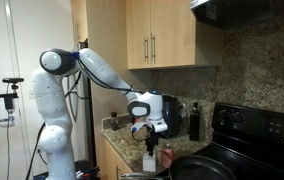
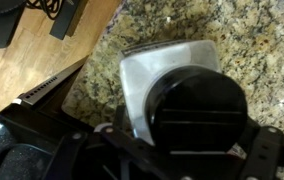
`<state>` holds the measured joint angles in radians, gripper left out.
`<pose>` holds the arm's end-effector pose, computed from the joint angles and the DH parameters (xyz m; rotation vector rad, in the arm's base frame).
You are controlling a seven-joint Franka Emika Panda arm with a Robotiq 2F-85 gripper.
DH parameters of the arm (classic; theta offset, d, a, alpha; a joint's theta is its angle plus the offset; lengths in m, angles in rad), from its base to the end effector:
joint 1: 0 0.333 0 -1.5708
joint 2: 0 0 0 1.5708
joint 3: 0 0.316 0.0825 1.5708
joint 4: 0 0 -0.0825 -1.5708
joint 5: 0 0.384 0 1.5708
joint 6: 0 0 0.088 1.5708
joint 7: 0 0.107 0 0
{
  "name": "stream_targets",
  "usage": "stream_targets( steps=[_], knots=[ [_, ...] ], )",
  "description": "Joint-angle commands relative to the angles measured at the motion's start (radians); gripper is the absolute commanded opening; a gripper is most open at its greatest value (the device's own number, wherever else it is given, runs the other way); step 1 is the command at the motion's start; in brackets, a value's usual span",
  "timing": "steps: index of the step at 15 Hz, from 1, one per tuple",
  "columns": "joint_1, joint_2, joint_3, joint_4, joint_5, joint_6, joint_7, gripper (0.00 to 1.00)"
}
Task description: Slide the plastic bottle forward
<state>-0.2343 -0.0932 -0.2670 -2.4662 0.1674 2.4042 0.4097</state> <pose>0.4133 -0.2245 0.3309 -2.6121 1.4831 -0.0490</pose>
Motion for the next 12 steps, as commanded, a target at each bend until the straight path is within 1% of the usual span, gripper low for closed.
stream_targets(
  steps=[1, 3, 4, 8, 9, 12],
  knots=[
    [0.000, 0.004, 0.002, -0.030, 0.123, 0.089, -0.101, 1.00],
    [0.003, 0.005, 0.002, -0.037, 0.186, 0.131, -0.139, 1.00],
    [0.001, 0.008, 0.003, -0.038, 0.192, 0.140, -0.149, 1.00],
    [-0.019, 0.017, 0.009, -0.045, 0.075, 0.140, -0.088, 1.00],
    [-0.017, 0.015, 0.008, -0.048, 0.081, 0.159, -0.094, 1.00],
    [-0.003, 0.010, 0.005, -0.061, 0.177, 0.242, -0.118, 1.00]
  ],
)
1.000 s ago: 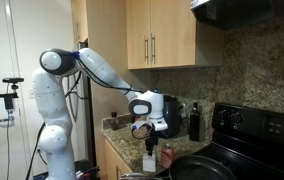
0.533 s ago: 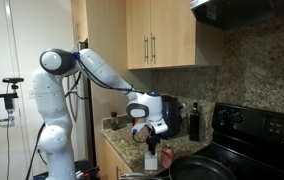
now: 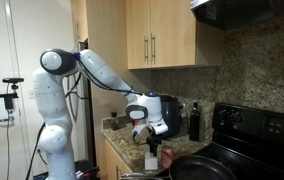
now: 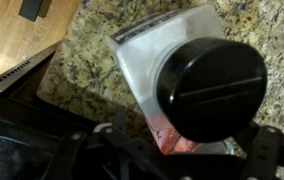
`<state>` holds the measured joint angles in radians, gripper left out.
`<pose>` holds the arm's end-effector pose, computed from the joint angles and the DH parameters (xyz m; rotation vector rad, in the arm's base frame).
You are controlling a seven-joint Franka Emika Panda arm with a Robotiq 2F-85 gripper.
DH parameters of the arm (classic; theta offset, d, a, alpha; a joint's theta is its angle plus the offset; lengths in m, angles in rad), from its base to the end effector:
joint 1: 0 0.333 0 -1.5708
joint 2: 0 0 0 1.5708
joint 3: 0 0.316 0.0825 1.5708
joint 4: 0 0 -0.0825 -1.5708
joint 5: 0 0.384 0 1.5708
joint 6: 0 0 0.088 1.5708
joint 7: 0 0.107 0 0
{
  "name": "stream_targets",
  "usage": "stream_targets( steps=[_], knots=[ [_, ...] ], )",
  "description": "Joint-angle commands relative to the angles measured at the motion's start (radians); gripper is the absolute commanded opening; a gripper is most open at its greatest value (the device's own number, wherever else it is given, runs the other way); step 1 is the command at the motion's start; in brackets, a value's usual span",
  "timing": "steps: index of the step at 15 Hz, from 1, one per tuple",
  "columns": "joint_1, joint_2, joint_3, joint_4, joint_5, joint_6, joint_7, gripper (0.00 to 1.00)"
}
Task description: Slide the plastic bottle forward
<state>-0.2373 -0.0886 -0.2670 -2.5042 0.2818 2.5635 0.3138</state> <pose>0.4125 -0.2318 0.3278 -2.5595 1.4729 -0.2353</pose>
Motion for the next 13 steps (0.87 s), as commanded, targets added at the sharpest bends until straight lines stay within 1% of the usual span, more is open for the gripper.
stream_targets(
  steps=[1, 2, 4, 5, 6, 8, 10, 11, 12, 13],
  knots=[
    [0.006, 0.004, 0.004, -0.026, 0.111, 0.108, -0.033, 1.00],
    [0.013, 0.004, 0.004, -0.028, 0.159, 0.128, -0.044, 1.00],
    [0.015, 0.007, 0.007, -0.035, 0.207, 0.192, -0.029, 1.00],
    [-0.018, -0.180, 0.027, -0.086, 0.009, 0.107, 0.175, 1.00],
    [-0.022, -0.192, 0.030, -0.085, -0.002, 0.121, 0.216, 1.00],
    [-0.072, -0.266, 0.078, -0.069, -0.082, 0.103, 0.391, 1.00],
    [-0.116, -0.365, 0.124, -0.042, -0.105, 0.036, 0.541, 1.00],
    [-0.132, -0.416, 0.139, -0.023, -0.113, -0.028, 0.589, 1.00],
    [-0.089, -0.316, 0.105, -0.020, -0.082, 0.058, 0.497, 1.00],
    [-0.104, -0.367, 0.120, -0.015, -0.091, 0.018, 0.541, 1.00]
  ],
)
